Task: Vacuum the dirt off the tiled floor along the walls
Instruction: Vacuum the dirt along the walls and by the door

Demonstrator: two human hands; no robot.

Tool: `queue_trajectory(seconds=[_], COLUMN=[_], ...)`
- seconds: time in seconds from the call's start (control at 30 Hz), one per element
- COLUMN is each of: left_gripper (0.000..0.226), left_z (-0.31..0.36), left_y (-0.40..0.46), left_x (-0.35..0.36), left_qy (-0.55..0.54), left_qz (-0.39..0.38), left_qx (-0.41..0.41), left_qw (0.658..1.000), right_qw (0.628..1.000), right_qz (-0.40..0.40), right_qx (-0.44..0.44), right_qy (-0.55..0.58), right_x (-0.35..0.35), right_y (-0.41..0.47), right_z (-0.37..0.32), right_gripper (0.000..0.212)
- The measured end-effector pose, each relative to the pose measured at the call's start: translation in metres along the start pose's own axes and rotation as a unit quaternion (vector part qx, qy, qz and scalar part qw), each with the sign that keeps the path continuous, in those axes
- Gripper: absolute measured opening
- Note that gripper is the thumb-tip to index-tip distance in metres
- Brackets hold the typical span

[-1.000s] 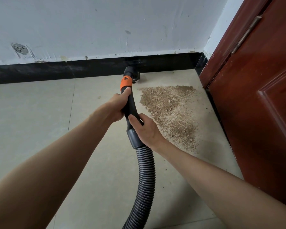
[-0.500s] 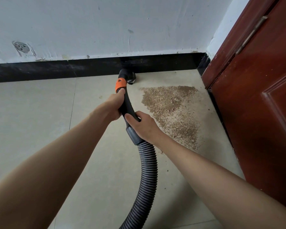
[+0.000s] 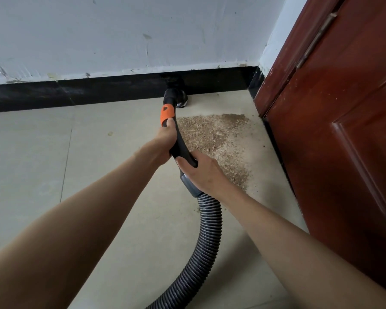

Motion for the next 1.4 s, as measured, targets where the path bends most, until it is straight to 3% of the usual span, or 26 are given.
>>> queue_trajectory(seconds=[0.2,0.47,0.9,1.17,1.4], left_gripper=[0.058,0.055,0.053,0.044,0.039], left_z=[0.004,0.010,0.001,0.006,0.012], left_y=[0.005,0.004,-0.019,-0.033,-0.032], left_x=[0.066,0.135,0.139,0.136,0.127], left_qy=[0.101,0.187,0.162,0.214,0.178], left_qz=[-0.065,-0.136,-0.217,-0.199,-0.196], left_qx=[0.029,0.060,0.037,0.072,0.062], left_qw=[0.992,0.971,0.962,0.954,0.962], right_qw=[0.996,0.980,0.971,0.956,0.948], right_qz=[0.059,0.131,0.156,0.180,0.171], right_qx=[0.039,0.079,0.120,0.098,0.078], right_qy=[0.051,0.125,0.139,0.210,0.257], right_x=[-0.038,-0.070,-0.060,-0.057,-0.054], right_y=[-0.009,-0.030,-0.058,-0.072,-0.068], right_z=[0.042,0.073,0.062,0.053,0.046], right_gripper=[0.029,0.028,0.032,0.024,0.024])
Point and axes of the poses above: each hand's wrist, its own y-axis towards the middle knuckle, its own x-axis out of the palm, z = x × y, the point moved 8 cm from there along y, towards the middle knuckle, and after that the axes turned 5 degrees about -z, right-handed, at the moved point
